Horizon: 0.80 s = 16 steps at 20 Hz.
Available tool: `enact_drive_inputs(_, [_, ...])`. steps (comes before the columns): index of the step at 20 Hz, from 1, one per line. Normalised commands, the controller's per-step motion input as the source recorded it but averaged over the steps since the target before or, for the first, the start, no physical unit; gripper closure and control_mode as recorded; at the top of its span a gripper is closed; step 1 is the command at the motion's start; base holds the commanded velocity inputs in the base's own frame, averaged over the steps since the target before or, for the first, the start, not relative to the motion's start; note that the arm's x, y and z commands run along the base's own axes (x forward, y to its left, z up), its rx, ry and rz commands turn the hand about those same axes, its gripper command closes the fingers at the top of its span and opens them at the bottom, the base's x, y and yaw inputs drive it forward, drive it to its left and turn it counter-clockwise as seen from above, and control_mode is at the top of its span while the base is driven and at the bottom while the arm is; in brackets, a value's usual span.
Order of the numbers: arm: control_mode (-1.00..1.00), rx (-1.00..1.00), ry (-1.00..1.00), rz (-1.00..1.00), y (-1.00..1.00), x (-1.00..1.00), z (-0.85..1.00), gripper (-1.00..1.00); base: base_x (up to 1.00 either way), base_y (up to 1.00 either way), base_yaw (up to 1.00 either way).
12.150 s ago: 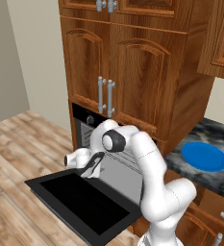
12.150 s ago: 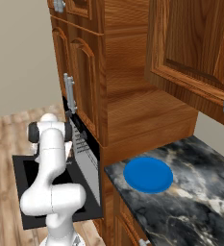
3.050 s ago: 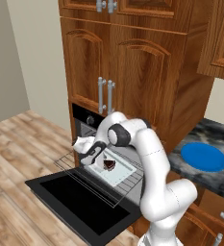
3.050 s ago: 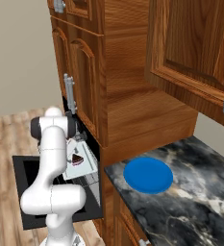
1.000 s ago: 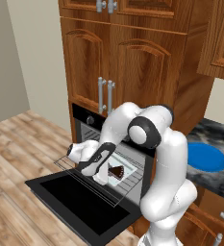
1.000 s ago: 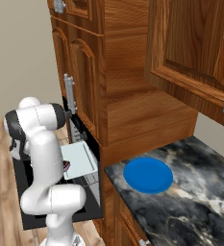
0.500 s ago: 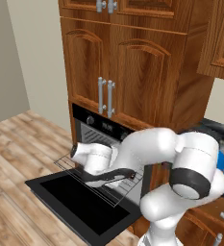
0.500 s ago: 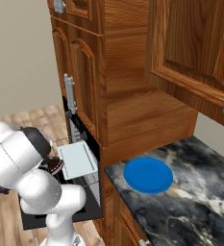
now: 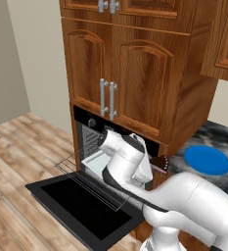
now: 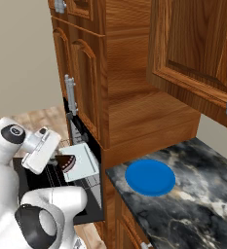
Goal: Take the baked cake out of the oven and place it on the plate for cooling. Then close the oven door.
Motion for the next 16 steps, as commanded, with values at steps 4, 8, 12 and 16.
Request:
enact_drive_inputs(4, [-1.0,-0.02,0.27,0.12,-0.99,-0.31,0.75,1.0,0.0,0.0,0.0])
enact_drive_inputs(8, [-1.0,-0.03,0.26,0.15,-0.99,-0.34,0.43,1.0,0.0,0.0,0.0])
enact_drive_inputs(12, [-1.0,0.0,0.26,0.23,-0.99,-0.35,0.07,1.0,0.0,0.0,0.0])
enact_drive_inputs(16, [-1.0,-0.03,0.36,0.34,-0.93,0.0,0.0,1.0,0.0,0.0,0.0])
